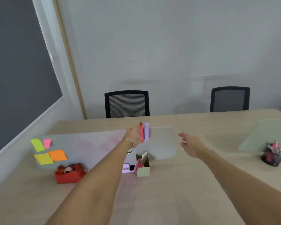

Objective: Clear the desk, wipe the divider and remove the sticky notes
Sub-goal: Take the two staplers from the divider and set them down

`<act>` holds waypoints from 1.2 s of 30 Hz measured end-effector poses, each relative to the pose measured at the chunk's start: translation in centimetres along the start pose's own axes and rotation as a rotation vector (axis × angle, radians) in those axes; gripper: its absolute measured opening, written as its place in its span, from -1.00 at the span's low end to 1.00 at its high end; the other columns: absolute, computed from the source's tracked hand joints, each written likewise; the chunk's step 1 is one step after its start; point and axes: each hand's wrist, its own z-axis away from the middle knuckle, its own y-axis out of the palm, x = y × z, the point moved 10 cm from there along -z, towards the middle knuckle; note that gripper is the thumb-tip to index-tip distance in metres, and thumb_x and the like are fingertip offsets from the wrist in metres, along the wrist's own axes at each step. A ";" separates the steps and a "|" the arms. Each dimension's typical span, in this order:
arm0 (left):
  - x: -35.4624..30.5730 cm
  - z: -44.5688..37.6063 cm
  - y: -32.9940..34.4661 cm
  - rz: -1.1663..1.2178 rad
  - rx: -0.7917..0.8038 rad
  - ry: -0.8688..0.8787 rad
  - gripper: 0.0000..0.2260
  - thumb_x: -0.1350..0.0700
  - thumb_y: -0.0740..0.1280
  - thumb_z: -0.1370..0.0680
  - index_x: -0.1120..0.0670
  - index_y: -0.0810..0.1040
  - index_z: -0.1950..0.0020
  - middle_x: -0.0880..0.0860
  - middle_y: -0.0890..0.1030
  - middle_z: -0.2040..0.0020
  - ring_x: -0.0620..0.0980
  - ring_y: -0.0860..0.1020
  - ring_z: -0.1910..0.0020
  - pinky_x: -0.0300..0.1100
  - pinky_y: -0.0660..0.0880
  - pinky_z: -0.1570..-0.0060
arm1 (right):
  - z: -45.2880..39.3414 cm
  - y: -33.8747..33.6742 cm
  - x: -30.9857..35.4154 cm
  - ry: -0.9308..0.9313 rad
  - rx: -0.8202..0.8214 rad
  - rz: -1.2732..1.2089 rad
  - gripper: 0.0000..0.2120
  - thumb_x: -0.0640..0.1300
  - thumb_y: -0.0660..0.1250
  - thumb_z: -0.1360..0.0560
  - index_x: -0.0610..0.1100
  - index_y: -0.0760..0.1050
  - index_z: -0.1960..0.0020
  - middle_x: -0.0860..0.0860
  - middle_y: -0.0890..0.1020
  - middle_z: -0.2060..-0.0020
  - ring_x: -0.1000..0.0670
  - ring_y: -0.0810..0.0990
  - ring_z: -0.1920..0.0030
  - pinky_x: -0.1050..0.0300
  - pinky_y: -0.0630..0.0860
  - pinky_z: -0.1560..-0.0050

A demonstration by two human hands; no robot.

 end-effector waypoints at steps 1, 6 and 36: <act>-0.5 -1.1 0.1 0.008 -0.013 0.026 -0.43 0.22 0.25 -0.50 -0.02 0.18 -0.48 0.20 0.32 -0.38 0.22 0.43 -0.30 -0.04 0.36 -0.29 | -0.6 0.3 -0.3 0.012 0.002 -0.024 -0.59 -0.22 0.19 -0.56 -0.19 0.31 -0.40 -0.21 0.53 -0.26 -0.19 0.50 -0.27 0.06 0.39 -0.28; -1.0 -4.9 0.2 0.037 -0.087 0.054 -0.61 0.27 0.17 -0.49 0.02 0.45 -0.29 0.17 0.55 -0.15 0.23 0.54 -0.08 -0.05 0.48 -0.11 | -3.8 2.3 -0.1 0.010 0.019 -0.099 -0.61 -0.19 0.23 -0.54 -0.16 0.36 -0.37 -0.16 0.60 -0.12 -0.17 0.58 -0.11 0.07 0.44 -0.19; 2.5 10.4 17.3 0.675 0.268 -0.053 -0.74 0.31 0.32 -0.49 0.10 0.34 -0.09 0.08 0.50 0.09 0.00 0.53 0.22 0.01 0.59 0.14 | 7.1 8.2 -9.0 0.167 0.076 -0.458 -0.86 -0.18 0.23 -0.55 -0.23 0.41 -0.07 -0.06 0.55 0.19 -0.18 0.62 0.14 -0.21 0.62 0.02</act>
